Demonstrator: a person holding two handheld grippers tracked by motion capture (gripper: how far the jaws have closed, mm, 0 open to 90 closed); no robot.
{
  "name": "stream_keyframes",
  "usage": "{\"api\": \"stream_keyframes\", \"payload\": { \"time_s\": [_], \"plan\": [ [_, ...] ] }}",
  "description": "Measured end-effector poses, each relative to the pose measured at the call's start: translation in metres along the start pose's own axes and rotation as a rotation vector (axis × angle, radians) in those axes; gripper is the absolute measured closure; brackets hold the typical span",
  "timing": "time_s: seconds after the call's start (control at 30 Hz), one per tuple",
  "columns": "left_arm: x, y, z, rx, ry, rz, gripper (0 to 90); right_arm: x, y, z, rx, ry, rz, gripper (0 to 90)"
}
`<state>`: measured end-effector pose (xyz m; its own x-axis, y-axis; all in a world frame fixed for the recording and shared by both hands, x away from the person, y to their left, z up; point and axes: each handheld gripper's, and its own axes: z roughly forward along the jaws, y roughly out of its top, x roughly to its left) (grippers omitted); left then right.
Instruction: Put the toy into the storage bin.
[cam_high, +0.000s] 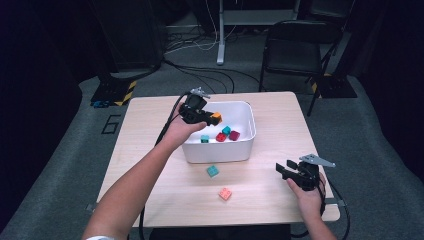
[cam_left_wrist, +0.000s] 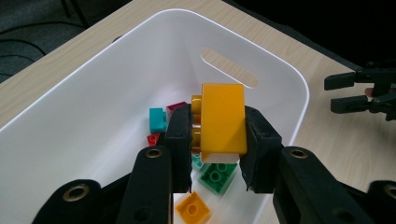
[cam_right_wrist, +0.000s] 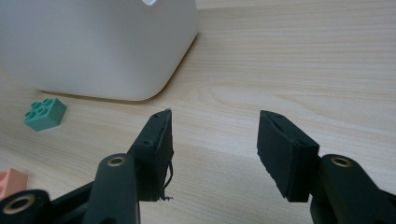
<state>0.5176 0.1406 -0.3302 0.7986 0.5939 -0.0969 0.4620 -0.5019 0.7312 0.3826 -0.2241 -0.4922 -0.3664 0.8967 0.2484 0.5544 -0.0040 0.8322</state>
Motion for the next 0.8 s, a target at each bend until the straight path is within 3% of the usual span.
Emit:
{"api": "stream_keyframes", "payload": {
  "time_s": [0.27,0.77,0.8],
  "plan": [
    [0.021,0.011,0.024,0.011,-0.004,-0.028,67.4,-0.001,0.0,-0.001,-0.003,-0.001,-0.008,45.0],
    [0.039,0.011,0.066,0.051,0.013,-0.05,67.3,-0.004,0.0,-0.003,-0.013,0.003,0.011,45.0],
    [0.04,0.01,0.07,0.072,0.017,-0.045,67.3,-0.004,0.0,-0.003,-0.012,0.004,0.011,45.0]
  ]
}}
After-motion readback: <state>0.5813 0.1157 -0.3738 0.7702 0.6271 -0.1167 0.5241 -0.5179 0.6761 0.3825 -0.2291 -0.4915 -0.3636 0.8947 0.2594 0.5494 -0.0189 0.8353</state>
